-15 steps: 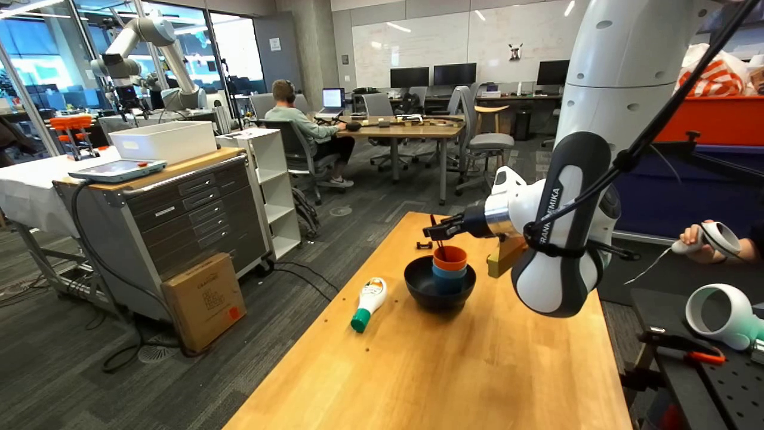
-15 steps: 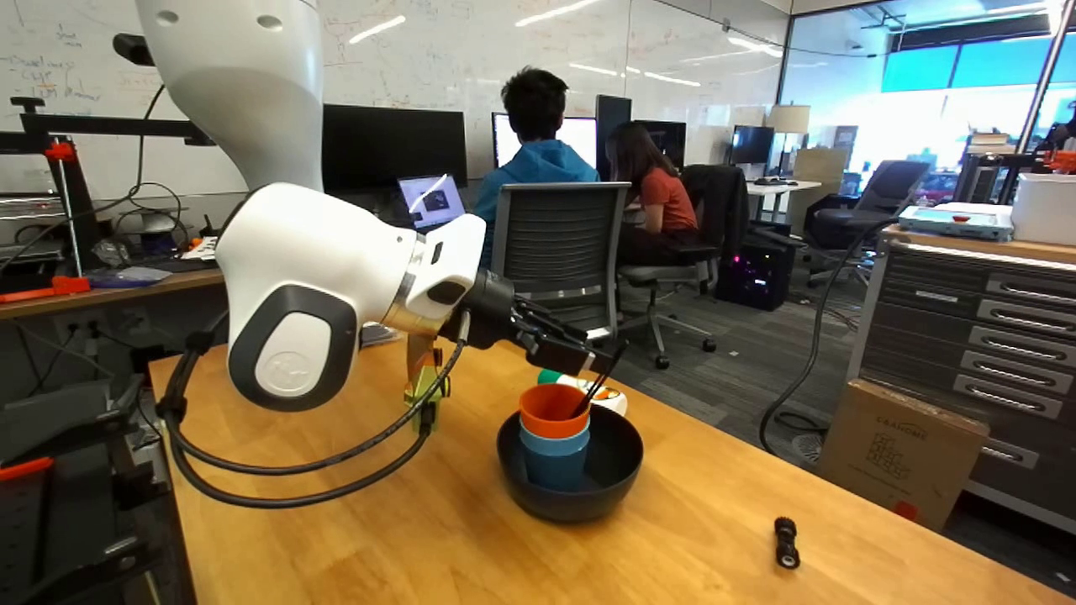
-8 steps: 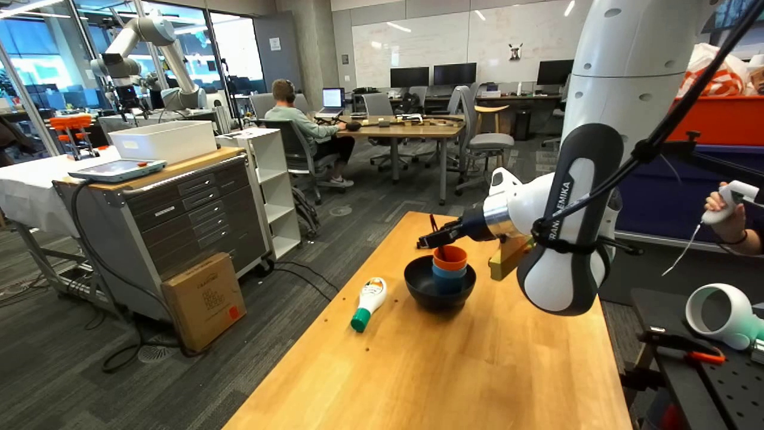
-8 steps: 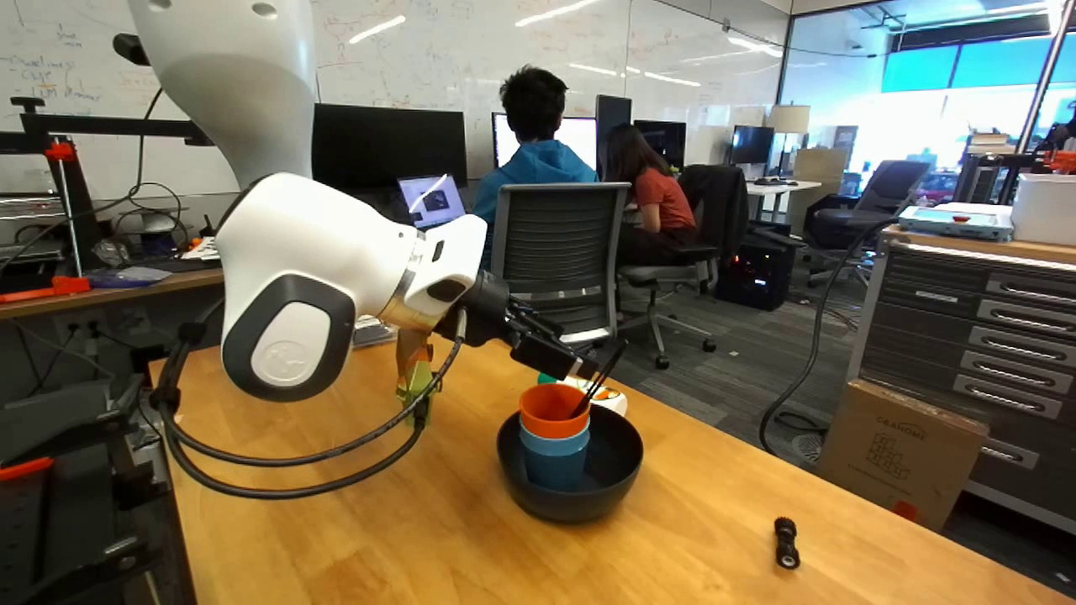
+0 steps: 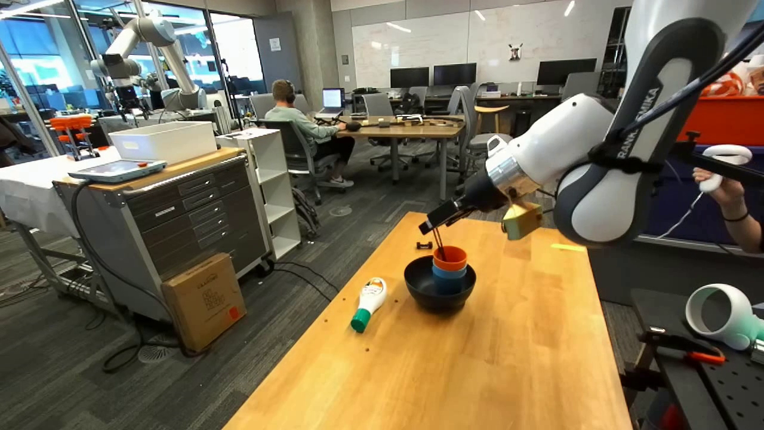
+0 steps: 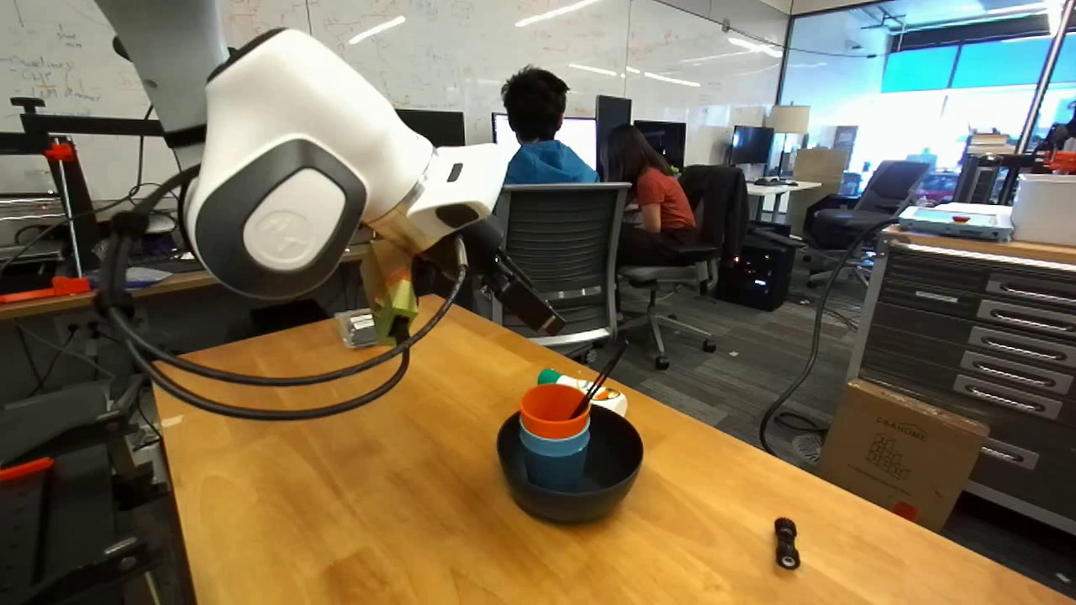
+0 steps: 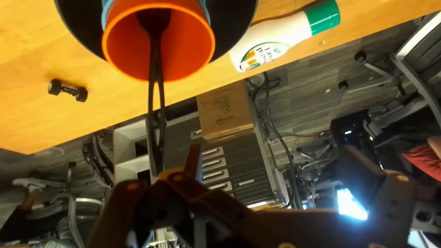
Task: Put the cups into each other in the black bowl and put the fork in them beginning with the dark blue one, then the light blue one, and finally the orange one
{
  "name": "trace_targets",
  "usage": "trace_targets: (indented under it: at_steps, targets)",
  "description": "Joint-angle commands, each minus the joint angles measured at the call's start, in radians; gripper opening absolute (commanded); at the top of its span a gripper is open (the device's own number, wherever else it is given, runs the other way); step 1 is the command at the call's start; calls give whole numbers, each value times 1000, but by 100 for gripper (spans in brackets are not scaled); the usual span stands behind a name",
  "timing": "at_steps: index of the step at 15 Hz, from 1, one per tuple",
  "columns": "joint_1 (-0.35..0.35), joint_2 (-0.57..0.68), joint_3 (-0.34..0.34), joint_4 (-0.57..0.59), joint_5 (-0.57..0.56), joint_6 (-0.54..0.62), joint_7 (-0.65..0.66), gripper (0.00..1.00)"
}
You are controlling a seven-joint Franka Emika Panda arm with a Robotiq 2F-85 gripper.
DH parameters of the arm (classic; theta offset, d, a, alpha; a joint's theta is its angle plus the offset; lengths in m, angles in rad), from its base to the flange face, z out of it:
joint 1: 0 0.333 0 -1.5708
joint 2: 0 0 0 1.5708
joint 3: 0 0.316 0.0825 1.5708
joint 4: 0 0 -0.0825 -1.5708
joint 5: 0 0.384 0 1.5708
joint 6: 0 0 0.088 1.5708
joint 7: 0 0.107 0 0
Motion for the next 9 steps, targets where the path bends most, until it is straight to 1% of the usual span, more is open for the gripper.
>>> trace_targets:
  at_steps: [1, 3, 5, 6, 7, 9]
  targets:
    - [-260, -146, 213, -23, -280, -264, 236, 100]
    - [-416, -102, 369, 0, -457, -324, 372, 100]
    - [-566, -23, 506, 24, -627, -364, 480, 100]
    - [-639, 20, 570, 29, -696, -385, 509, 100]
    - [-710, 65, 635, 28, -740, -411, 513, 100]
    - [-855, 164, 766, 19, -780, -489, 471, 100]
